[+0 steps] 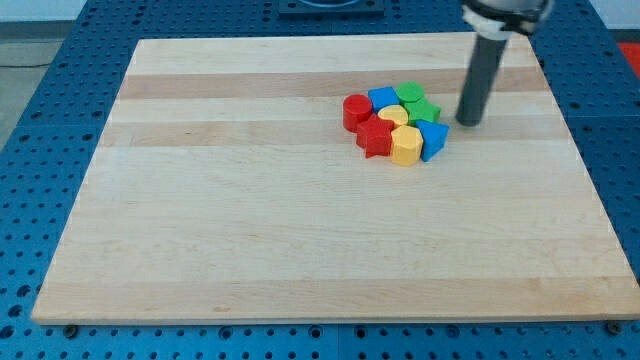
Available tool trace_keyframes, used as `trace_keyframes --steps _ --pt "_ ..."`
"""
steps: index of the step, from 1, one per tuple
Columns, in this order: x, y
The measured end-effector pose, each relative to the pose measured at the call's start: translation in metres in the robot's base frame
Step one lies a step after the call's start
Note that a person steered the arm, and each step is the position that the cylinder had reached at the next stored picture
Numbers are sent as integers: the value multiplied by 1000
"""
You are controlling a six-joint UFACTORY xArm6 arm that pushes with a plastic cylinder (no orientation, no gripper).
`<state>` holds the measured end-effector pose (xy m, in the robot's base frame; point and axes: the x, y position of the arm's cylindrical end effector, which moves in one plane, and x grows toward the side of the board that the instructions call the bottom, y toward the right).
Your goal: Adjust the blue triangle into the group of blocks
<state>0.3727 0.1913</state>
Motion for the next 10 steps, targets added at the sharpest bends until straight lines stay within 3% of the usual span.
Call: trace_keyframes --steps 2,10 --pt "49 18" --pt "60 -51"
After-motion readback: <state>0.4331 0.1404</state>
